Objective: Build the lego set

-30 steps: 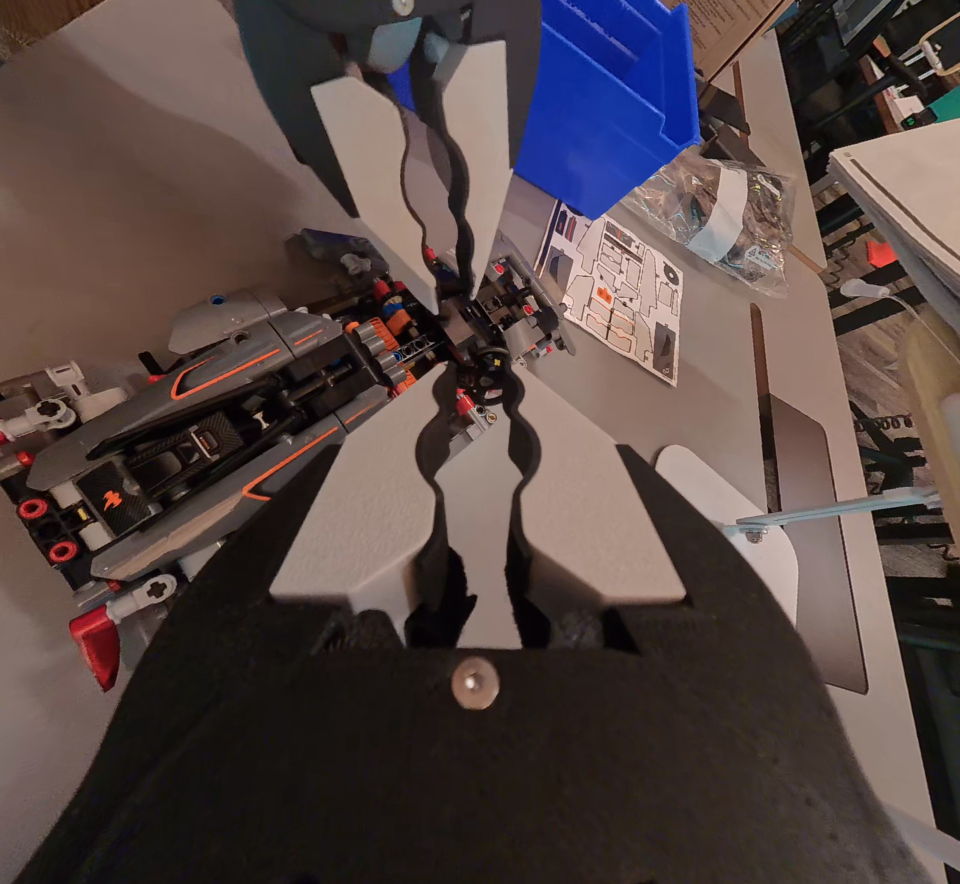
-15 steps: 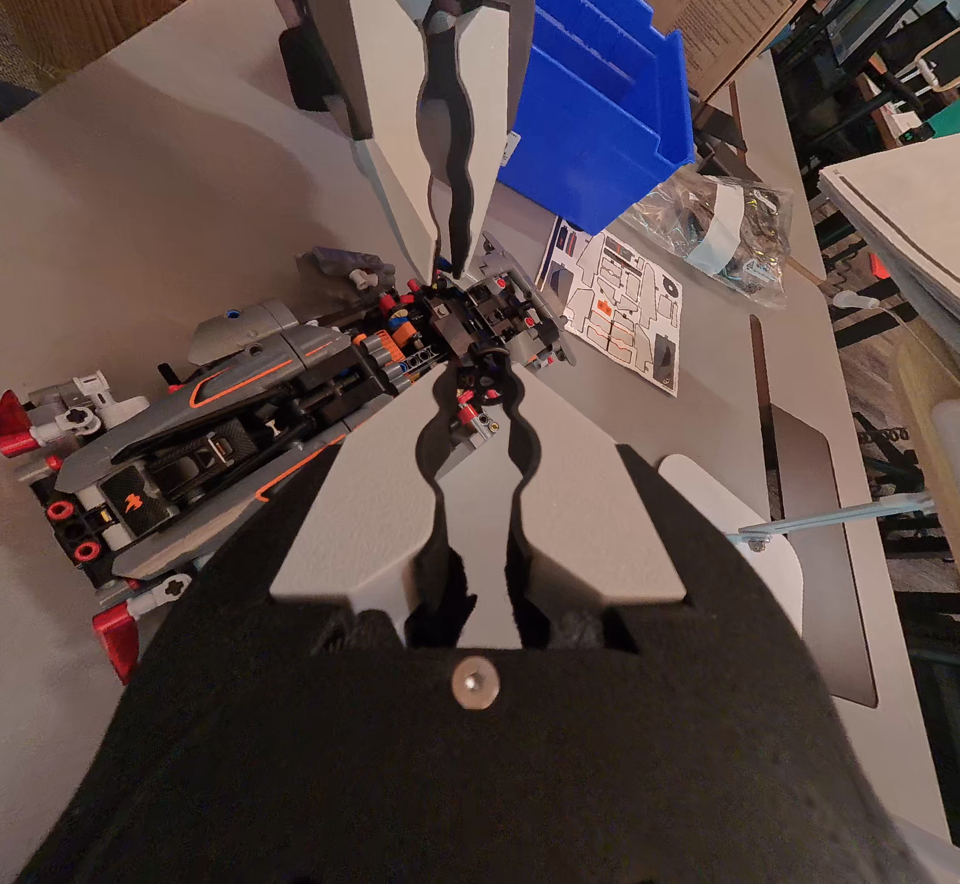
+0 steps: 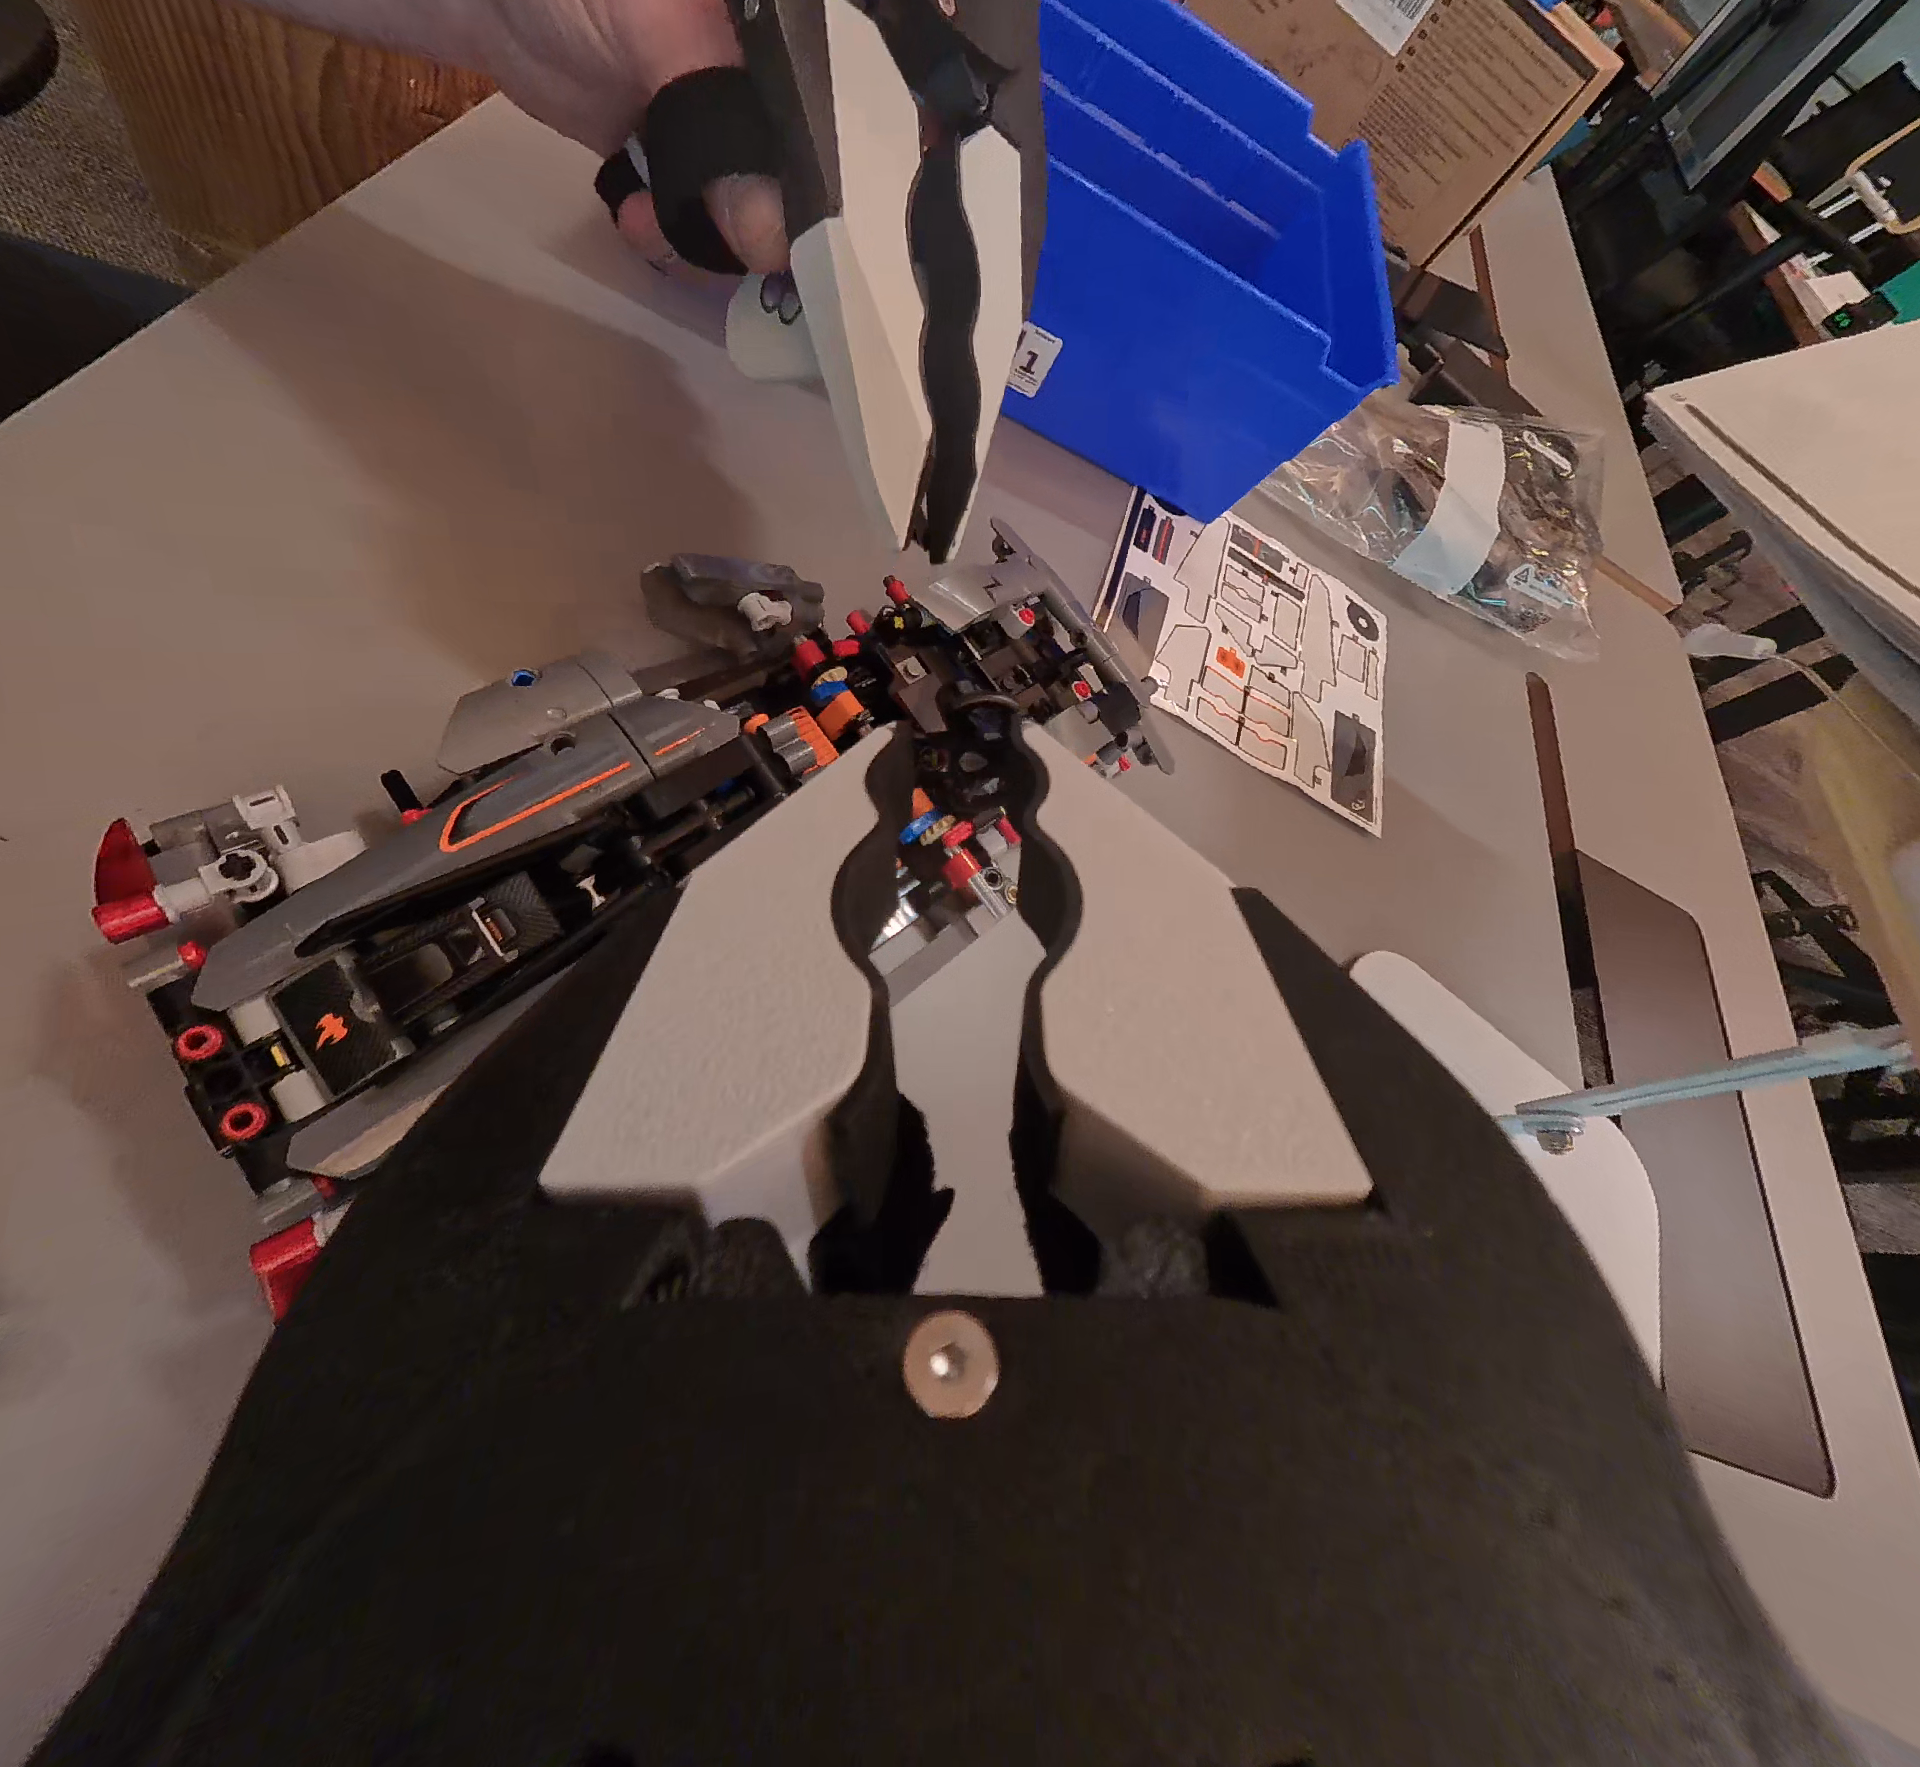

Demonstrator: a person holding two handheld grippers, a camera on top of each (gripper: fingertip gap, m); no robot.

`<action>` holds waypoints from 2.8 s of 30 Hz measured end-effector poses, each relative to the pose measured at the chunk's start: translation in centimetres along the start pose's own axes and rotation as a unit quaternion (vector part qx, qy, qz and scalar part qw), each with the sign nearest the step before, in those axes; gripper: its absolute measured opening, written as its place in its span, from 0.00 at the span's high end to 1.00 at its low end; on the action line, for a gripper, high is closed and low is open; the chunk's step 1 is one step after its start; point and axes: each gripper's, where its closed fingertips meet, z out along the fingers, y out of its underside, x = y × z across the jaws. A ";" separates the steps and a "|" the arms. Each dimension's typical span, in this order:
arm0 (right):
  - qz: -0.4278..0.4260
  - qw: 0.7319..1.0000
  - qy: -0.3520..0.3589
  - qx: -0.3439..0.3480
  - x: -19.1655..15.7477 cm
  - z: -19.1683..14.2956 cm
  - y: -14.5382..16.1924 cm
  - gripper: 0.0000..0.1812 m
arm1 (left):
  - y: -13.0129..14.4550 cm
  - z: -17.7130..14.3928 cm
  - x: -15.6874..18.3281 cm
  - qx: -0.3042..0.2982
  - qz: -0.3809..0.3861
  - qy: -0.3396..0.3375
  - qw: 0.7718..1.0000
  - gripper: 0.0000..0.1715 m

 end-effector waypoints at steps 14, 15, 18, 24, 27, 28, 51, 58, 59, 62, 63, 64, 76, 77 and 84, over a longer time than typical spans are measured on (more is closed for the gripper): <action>-0.002 1.000 -0.004 -0.002 -0.4 0.4 0.1 0.92 | 8.8 -1.7 -1.3 -0.166 0.129 -0.182 0.961 0.92; -0.003 1.000 -0.005 -0.003 -0.5 0.5 0.1 0.92 | 9.4 -1.6 -1.2 -0.175 0.144 -0.187 0.956 0.92; -0.007 1.000 -0.008 -0.006 -0.7 0.7 0.0 0.92 | 10.5 -1.2 -0.9 -0.194 0.166 -0.191 0.948 0.90; -0.011 1.000 -0.009 -0.007 -0.8 0.7 -0.1 0.92 | 11.0 -1.5 -0.8 -0.185 0.162 -0.194 0.950 0.83; -0.010 1.000 -0.008 -0.007 -0.7 0.6 -0.1 0.92 | 11.4 -2.0 -0.5 -0.187 0.173 -0.199 0.946 0.81; -0.009 1.000 -0.008 -0.006 -0.7 0.5 -0.1 0.92 | 11.4 -2.1 -0.4 -0.187 0.179 -0.205 0.944 0.81; -0.010 1.000 -0.007 0.001 -0.7 0.2 -0.6 0.92 | 10.2 -1.7 -0.6 -0.112 0.095 -0.161 0.976 1.00; -0.012 1.000 -0.009 -0.006 -0.8 0.4 -0.2 0.92 | 10.0 -1.6 -0.5 -0.111 0.097 -0.156 0.977 1.00; -0.014 1.000 -0.009 -0.006 -0.8 0.5 -0.2 0.92 | 9.5 -1.6 -0.5 -0.105 0.103 -0.159 0.976 1.00; -0.026 1.000 -0.010 0.004 -1.2 0.7 -0.7 0.92 | 7.3 -2.2 -0.6 -0.079 0.115 -0.173 0.975 0.97; -0.035 0.999 -0.005 -0.001 -1.2 0.9 -0.7 0.92 | 6.3 -2.4 -0.6 -0.065 0.121 -0.177 0.975 0.96; -0.049 0.999 0.002 -0.006 -1.3 1.0 -0.7 0.92 | 5.2 -2.4 -0.4 -0.050 0.131 -0.178 0.974 0.93; -0.138 0.989 0.042 0.012 -2.3 1.7 -3.4 0.92 | -1.1 0.9 2.1 -0.029 0.411 -0.269 0.871 0.94; -0.137 0.990 0.040 0.014 -2.4 1.7 -3.5 0.92 | -1.3 0.8 2.0 -0.026 0.423 -0.281 0.861 0.96; -0.103 0.994 0.001 0.018 -2.9 1.2 -3.9 0.88 | -2.3 0.0 2.2 -0.009 0.490 -0.317 0.812 0.96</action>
